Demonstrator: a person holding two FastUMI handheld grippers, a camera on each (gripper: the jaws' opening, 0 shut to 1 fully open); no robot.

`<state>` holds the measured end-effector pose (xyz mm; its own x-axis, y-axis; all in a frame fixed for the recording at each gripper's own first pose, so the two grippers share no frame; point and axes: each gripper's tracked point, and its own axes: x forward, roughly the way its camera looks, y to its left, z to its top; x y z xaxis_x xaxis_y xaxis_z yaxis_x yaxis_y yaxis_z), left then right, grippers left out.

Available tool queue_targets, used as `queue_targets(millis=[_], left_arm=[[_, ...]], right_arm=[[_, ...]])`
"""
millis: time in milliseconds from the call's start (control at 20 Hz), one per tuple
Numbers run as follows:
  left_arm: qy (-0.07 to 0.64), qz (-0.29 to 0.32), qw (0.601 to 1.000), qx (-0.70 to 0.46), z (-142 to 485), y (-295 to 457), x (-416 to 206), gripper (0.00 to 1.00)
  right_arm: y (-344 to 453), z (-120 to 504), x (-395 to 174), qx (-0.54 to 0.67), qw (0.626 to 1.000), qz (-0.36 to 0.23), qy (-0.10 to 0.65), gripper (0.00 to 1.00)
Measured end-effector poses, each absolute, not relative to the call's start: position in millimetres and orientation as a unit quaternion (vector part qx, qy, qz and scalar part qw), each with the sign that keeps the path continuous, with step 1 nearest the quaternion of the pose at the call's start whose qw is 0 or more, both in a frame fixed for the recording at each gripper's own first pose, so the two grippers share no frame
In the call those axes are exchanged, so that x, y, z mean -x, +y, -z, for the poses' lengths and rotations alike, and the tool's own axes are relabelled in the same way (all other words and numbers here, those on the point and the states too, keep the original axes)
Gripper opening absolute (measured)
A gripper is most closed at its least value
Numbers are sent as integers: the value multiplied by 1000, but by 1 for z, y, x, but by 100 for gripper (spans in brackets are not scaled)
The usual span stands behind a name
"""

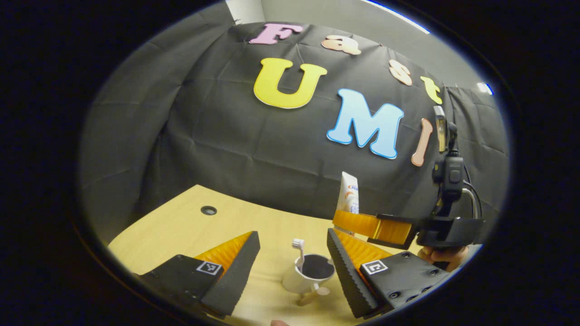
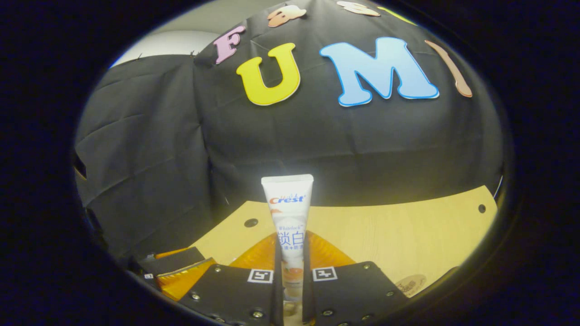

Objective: Put the toothbrush and toothpaste on the desktop into the cup, then pick up the cup and place it on the coaster on the desktop.

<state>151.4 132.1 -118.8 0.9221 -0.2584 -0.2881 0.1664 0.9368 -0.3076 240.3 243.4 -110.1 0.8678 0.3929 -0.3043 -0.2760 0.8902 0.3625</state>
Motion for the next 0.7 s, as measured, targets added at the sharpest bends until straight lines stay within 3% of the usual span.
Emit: queue_targets(millis=[100, 150, 200, 250, 450, 700], left_arm=[[167, 102, 970, 145, 120, 138, -148, 96], [170, 99, 969, 148, 122, 140, -146, 99], [172, 96, 969, 150, 124, 142, -143, 96], [175, 93, 968, 152, 125, 145, -141, 99], [182, 81, 968, 153, 133, 155, -134, 96], [189, 71, 967, 154, 140, 163, -128, 96]], right_arm=[[251, 114, -247, -145, 956, -180, 182, 12], [253, 116, -250, -140, 957, -180, 180, 20], [255, 121, -252, -135, 958, -181, 179, 17], [258, 127, -253, -130, 957, -182, 183, 18], [267, 147, -252, -119, 955, -188, 198, 18], [274, 168, -242, -112, 949, -194, 223, 23]])
